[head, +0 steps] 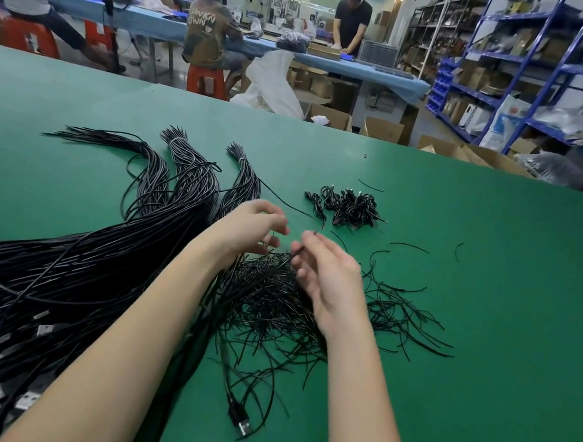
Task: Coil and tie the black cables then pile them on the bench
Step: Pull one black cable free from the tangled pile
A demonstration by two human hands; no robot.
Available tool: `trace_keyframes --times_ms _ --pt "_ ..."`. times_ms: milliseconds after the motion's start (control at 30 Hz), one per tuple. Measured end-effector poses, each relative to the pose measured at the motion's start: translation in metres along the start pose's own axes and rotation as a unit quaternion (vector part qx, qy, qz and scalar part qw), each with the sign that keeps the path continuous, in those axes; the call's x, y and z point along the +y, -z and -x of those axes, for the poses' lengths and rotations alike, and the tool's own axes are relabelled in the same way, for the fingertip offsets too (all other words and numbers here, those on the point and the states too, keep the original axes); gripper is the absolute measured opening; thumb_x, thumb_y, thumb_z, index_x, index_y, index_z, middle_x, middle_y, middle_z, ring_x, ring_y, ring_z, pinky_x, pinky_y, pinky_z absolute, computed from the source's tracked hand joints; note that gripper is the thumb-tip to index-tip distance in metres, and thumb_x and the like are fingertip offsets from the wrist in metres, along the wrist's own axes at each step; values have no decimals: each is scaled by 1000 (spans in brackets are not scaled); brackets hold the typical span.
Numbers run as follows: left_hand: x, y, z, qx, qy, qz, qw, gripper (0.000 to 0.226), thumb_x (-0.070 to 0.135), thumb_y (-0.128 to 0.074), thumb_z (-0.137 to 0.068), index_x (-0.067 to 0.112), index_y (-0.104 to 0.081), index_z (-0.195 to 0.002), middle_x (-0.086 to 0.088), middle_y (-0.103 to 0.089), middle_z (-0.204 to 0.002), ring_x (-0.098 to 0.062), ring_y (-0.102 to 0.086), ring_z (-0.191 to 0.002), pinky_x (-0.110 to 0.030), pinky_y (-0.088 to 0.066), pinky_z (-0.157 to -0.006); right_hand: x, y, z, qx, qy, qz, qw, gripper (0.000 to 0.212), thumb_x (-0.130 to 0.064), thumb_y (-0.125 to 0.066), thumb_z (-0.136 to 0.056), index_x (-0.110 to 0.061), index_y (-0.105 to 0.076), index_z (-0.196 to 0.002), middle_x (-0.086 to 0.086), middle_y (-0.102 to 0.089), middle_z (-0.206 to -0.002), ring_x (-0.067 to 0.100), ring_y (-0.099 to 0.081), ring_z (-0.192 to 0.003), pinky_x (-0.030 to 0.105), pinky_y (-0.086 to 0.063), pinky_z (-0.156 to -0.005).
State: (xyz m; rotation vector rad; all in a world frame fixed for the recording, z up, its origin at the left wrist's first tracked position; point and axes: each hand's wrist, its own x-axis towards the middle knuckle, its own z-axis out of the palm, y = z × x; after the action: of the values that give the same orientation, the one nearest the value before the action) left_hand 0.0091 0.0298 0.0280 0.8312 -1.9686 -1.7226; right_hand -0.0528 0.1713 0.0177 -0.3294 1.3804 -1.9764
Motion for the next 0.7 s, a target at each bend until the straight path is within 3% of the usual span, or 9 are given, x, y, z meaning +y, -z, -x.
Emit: trace_keyframes --times_ms 133,233,367,433,500,567,600,633,700 --pt "2 -1 8 -238 12 -83 968 37 51 -49 -101 17 -64 -103 4 -71 -89 -9 -52 -63 -19 -38 -55 -7 10 -2 69 33 -128 989 30 -8 -66 -98 -4 -59 -127 2 -75 -73 5 -64 -56 16 -52 -51" --pt "3 -4 15 -355 -15 -95 930 34 47 -47 -103 18 -66 -102 1 -72 -91 -9 -49 -62 -20 -34 -56 -13 16 -2 73 46 -131 988 15 -6 -61 -101 -1 -64 -115 6 -74 -83 5 -66 -57 16 -53 -52" --pt "9 -8 18 -328 -31 2 944 24 24 -50 -105 17 -64 -86 1 -65 -76 -8 -48 -58 -15 -35 -50 -15 26 -2 57 131 44 989 25 2 -56 -100 -16 -67 -113 5 -71 -110 6 -73 -70 17 -57 -63" --pt "10 -9 17 -306 -28 23 951 21 21 -51 -104 16 -62 -87 4 -61 -72 -8 -47 -59 -13 -37 -48 -16 33 -1 46 225 245 942 43 -2 -60 -97 -37 -65 -121 -9 -62 -129 1 -72 -89 14 -55 -73" --pt "11 -10 17 -296 -30 40 954 19 23 -54 -103 16 -64 -89 7 -58 -68 -8 -49 -59 -12 -34 -47 -16 37 -1 13 287 383 878 45 -11 -68 -93 -48 -67 -120 -21 -56 -135 -5 -61 -110 13 -51 -87" --pt "11 -9 16 -302 -19 98 948 19 26 -58 -100 15 -71 -91 8 -59 -70 -5 -49 -56 -13 -34 -47 -16 40 -2 20 289 411 864 24 -29 -74 -91 -50 -74 -101 -29 -68 -118 -8 -59 -109 21 -50 -92" --pt "12 -8 16 -308 -8 145 940 18 27 -61 -96 16 -75 -92 8 -62 -73 -4 -49 -56 -13 -36 -47 -17 41 -2 44 274 396 875 11 -39 -74 -89 -50 -76 -90 -29 -73 -103 -7 -62 -96 23 -50 -86" --pt "13 -6 16 -313 -5 193 930 18 28 -63 -93 17 -78 -96 7 -66 -79 -4 -51 -57 -12 -39 -47 -18 44 -2 71 263 382 883 8 -48 -73 -89 -48 -77 -82 -26 -74 -88 -3 -61 -78 22 -50 -76" --pt "12 -3 15 -299 -25 244 922 20 24 -67 -89 22 -78 -104 6 -73 -96 -4 -58 -66 -13 -44 -51 -20 50 -3 107 263 364 887 24 -58 -67 -90 -44 -77 -73 -17 -73 -68 3 -53 -55 14 -43 -60"
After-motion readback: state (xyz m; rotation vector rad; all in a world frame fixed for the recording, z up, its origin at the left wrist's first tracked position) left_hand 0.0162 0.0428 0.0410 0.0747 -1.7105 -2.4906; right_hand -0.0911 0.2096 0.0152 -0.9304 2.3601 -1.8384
